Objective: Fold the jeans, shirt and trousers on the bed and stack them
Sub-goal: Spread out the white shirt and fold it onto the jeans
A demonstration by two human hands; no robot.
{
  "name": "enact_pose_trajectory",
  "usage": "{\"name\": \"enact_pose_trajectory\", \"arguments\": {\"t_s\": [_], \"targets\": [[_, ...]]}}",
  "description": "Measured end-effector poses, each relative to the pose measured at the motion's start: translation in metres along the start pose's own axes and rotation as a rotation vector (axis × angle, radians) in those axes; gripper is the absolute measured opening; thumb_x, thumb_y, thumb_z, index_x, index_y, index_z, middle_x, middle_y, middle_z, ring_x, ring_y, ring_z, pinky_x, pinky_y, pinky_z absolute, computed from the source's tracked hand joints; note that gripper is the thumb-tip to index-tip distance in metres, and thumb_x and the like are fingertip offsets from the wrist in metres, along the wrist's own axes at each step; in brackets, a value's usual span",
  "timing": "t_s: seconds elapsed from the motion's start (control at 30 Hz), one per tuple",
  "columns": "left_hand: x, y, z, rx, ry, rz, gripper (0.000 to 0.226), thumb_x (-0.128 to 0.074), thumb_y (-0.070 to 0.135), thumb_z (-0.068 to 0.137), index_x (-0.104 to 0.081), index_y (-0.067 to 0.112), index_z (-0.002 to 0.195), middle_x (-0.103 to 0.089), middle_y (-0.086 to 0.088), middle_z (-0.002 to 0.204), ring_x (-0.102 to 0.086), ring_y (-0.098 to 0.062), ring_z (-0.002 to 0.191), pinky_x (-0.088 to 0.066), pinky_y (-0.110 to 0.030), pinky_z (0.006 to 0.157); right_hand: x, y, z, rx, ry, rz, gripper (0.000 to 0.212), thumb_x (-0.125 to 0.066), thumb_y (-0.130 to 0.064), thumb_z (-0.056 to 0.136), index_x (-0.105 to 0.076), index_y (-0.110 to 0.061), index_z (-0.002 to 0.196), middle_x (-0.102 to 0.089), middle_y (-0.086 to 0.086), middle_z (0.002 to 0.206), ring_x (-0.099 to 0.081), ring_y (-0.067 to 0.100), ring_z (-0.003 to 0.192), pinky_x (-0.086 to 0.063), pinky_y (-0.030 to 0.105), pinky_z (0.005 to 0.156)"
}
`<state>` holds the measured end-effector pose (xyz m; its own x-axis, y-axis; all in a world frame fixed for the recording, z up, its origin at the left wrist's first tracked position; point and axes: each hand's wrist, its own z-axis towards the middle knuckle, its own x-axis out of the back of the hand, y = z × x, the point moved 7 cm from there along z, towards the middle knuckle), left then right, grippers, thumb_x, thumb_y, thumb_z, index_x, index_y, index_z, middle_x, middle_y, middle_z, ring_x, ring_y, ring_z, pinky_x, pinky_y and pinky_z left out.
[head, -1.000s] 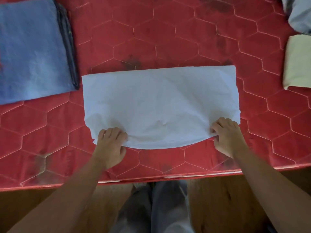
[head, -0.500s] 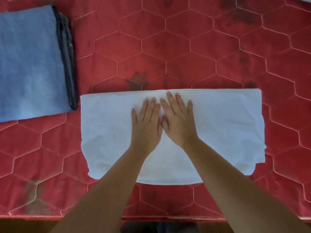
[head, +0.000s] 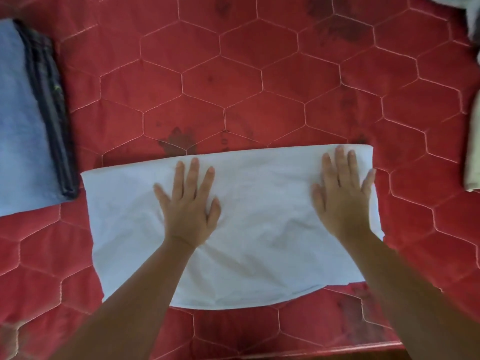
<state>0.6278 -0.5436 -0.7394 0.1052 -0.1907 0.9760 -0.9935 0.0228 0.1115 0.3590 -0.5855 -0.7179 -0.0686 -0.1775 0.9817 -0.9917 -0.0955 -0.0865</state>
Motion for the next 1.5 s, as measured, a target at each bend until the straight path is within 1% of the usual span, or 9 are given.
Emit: {"name": "enact_pose_trajectory", "arguments": {"t_s": [0.2, 0.47, 0.6, 0.73, 0.83, 1.03, 1.2, 1.33, 1.5], "targets": [[-0.002, 0.000, -0.001, 0.002, -0.007, 0.006, 0.054, -0.029, 0.038, 0.089, -0.033, 0.020, 0.140, -0.027, -0.011, 0.151, -0.020, -0.032, 0.139, -0.025, -0.073, 0.090, -0.028, -0.094, -0.070, 0.271, -0.061, 0.116, 0.061, -0.043, -0.047, 0.085, -0.037, -0.021, 0.140, -0.029, 0.005, 0.151, -0.025, 0.029, 0.140, -0.027, 0.060, 0.103], [0.005, 0.038, -0.026, -0.155, 0.107, -0.074, 0.053, -0.030, 0.030, 0.090, -0.031, 0.011, 0.140, -0.030, -0.019, 0.148, -0.019, -0.037, 0.138, -0.019, -0.065, 0.102, -0.026, 0.052, -0.092, -0.203, -0.092, 0.146, 0.058, -0.028, -0.043, 0.090, -0.029, -0.018, 0.142, -0.026, 0.008, 0.152, -0.021, 0.027, 0.139, -0.024, 0.059, 0.106], [-0.011, 0.091, -0.070, -0.369, 0.086, -0.010, 0.051, -0.032, 0.031, 0.092, -0.033, 0.016, 0.141, -0.032, -0.013, 0.148, -0.022, -0.035, 0.138, -0.013, -0.062, 0.105, -0.002, 0.085, -0.111, -0.503, 0.049, 0.473, 0.061, -0.056, -0.036, 0.085, -0.037, -0.014, 0.139, -0.038, 0.012, 0.137, -0.039, 0.029, 0.123, -0.037, 0.047, 0.102], [-0.024, 0.093, -0.078, -0.336, 0.079, 0.119, 0.055, -0.035, 0.036, 0.092, -0.031, 0.018, 0.144, -0.028, -0.009, 0.151, -0.021, -0.034, 0.139, -0.011, -0.064, 0.105, -0.003, 0.079, -0.114, -0.652, -0.030, 0.959, 0.070, -0.069, -0.025, 0.080, -0.031, -0.031, 0.139, -0.049, -0.020, 0.112, -0.051, 0.007, 0.103, -0.041, 0.025, 0.086], [-0.024, 0.094, -0.077, -0.340, 0.064, 0.138, 0.059, -0.035, 0.039, 0.090, -0.029, 0.018, 0.144, -0.026, -0.009, 0.151, -0.021, -0.034, 0.139, -0.010, -0.063, 0.105, -0.002, 0.076, -0.113, -0.631, -0.005, 0.998, 0.069, -0.070, -0.022, 0.079, -0.034, -0.034, 0.136, -0.051, -0.031, 0.104, -0.054, 0.005, 0.097, -0.043, 0.021, 0.085], [-0.024, 0.093, -0.074, -0.325, 0.059, 0.131, 0.060, -0.034, 0.041, 0.089, -0.028, 0.018, 0.144, -0.026, -0.008, 0.151, -0.021, -0.033, 0.139, -0.012, -0.064, 0.104, 0.006, 0.062, -0.094, -0.567, 0.060, 1.328, 0.075, -0.065, 0.009, 0.077, -0.035, -0.022, 0.138, -0.043, -0.005, 0.139, -0.042, 0.010, 0.129, -0.035, 0.028, 0.108], [-0.007, 0.088, -0.076, -0.248, -0.033, -0.028, 0.059, -0.038, 0.040, 0.085, -0.034, 0.012, 0.138, -0.031, -0.014, 0.148, -0.021, -0.029, 0.138, -0.027, -0.068, 0.097, 0.039, 0.039, -0.095, -0.587, 0.181, 1.547, 0.060, -0.053, 0.019, 0.079, -0.048, -0.014, 0.129, -0.055, -0.002, 0.123, -0.055, 0.009, 0.113, -0.045, 0.028, 0.100], [0.015, 0.048, -0.091, -0.034, -0.055, -0.096, 0.057, -0.033, 0.041, 0.087, -0.036, 0.012, 0.137, -0.034, -0.017, 0.147, -0.027, -0.035, 0.136, -0.026, -0.066, 0.097, 0.079, -0.015, -0.088, -0.432, 0.175, 1.573, 0.058, -0.054, 0.017, 0.078, -0.056, -0.027, 0.117, -0.058, -0.003, 0.125, -0.053, 0.017, 0.120, -0.043, 0.039, 0.103], [0.042, -0.009, -0.114, 0.108, -0.071, -0.160, 0.059, -0.027, 0.040, 0.088, -0.041, 0.009, 0.137, -0.033, -0.015, 0.147, -0.024, -0.035, 0.137, -0.018, -0.063, 0.102, 0.112, -0.102, -0.085, -0.229, 0.040, 1.471, 0.064, -0.052, 0.014, 0.080, -0.053, -0.044, 0.107, -0.054, -0.023, 0.115, -0.049, 0.007, 0.120, -0.039, 0.022, 0.104]]}}
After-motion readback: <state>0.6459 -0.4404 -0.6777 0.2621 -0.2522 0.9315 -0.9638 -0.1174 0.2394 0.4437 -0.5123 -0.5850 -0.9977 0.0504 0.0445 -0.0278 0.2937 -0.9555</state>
